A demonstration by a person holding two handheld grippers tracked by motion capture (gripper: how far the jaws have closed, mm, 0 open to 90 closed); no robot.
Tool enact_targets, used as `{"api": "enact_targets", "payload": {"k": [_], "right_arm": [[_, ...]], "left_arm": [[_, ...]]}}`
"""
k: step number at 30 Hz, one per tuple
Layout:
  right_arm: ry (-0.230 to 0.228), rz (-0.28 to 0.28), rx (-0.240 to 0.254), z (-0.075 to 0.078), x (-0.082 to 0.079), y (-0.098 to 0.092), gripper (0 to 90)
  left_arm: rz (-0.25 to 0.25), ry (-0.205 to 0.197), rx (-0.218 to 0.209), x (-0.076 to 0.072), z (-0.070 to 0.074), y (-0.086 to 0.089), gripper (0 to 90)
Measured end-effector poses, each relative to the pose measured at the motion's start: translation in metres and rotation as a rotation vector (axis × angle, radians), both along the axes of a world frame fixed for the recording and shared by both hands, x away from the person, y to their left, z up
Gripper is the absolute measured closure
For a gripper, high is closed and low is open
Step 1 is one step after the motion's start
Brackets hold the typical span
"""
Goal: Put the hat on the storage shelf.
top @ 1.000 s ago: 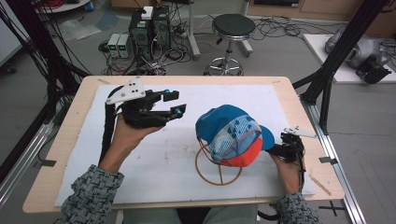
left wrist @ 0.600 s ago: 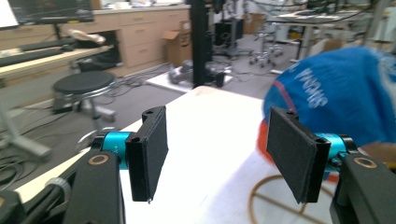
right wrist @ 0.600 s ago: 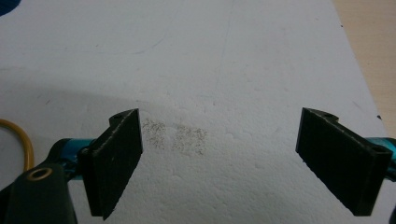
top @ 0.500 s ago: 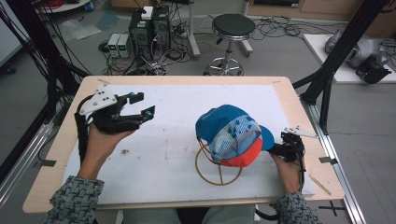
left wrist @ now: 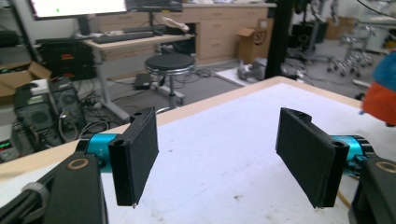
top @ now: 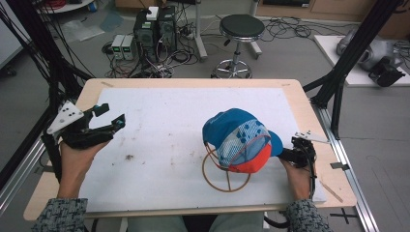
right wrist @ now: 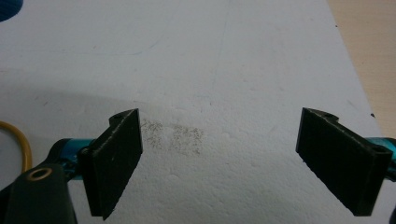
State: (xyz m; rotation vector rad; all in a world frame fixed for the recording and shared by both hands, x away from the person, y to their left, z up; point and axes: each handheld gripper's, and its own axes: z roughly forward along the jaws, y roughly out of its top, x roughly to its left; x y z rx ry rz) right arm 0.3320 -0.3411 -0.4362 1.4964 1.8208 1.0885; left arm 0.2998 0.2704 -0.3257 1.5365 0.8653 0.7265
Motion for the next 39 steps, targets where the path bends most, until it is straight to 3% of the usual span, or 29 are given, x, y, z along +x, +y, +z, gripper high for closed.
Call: {"api": "enact_targets", "payload": {"k": [2,9,12,17,39], "right_arm": [[0.001,-0.002,-0.002,0.0,0.0,0.0,13.6],[-0.003,-0.014,0.004,0.001,-0.003,0.0,13.6],[-0.006,-0.013,0.001,0.001,-0.001,0.0,13.6],[-0.003,-0.018,0.001,0.001,0.0,0.001,13.6],[-0.002,-0.036,-0.004,0.001,-0.001,-0.003,13.5]], "left_arm": [[0.039,0.009,-0.011,-0.001,-0.01,0.01,27.8],[0.105,0.027,-0.033,-0.006,-0.029,0.028,25.7],[0.136,0.038,-0.011,-0.006,-0.035,0.034,25.1],[0.161,0.058,-0.019,-0.006,-0.047,0.043,24.6],[0.164,0.085,0.005,0.0,-0.056,0.041,24.5]]}}
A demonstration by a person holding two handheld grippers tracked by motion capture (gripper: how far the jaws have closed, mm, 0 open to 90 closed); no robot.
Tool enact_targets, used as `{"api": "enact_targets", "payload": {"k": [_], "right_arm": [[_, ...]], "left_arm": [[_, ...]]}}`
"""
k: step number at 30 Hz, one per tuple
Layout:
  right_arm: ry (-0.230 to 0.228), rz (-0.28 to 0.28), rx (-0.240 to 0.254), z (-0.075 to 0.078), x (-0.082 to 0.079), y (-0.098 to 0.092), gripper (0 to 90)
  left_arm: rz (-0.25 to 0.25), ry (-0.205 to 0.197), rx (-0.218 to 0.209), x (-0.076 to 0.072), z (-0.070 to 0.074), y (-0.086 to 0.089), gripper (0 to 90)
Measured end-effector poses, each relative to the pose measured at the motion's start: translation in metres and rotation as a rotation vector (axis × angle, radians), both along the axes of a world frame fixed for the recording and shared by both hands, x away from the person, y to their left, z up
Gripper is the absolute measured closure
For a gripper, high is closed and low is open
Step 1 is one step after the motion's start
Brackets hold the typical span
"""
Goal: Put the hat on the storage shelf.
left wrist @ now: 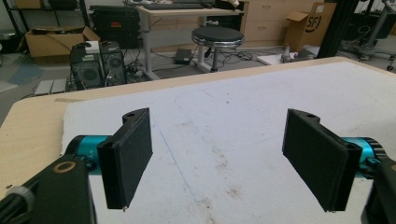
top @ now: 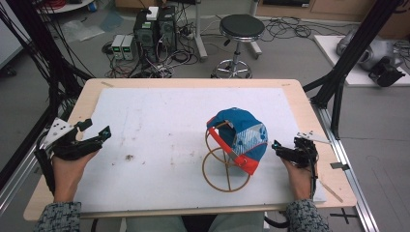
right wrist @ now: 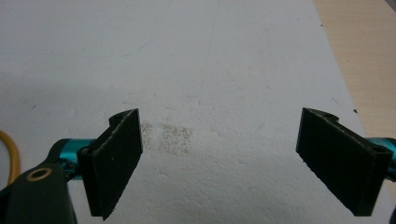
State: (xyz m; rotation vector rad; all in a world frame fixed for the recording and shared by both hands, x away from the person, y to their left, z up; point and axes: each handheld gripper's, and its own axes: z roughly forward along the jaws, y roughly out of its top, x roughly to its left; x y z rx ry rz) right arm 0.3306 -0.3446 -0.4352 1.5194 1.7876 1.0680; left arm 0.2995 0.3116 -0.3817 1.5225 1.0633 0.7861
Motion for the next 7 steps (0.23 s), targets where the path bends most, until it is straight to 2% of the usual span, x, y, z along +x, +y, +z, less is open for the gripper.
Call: {"api": "enact_targets", "payload": {"k": [7], "right_arm": [[-0.002,0.0,0.0,0.0001,0.0,-0.0002,13.5]], "left_arm": [[-0.003,0.003,0.005,0.0003,-0.0003,-0.0004,24.6]]}}
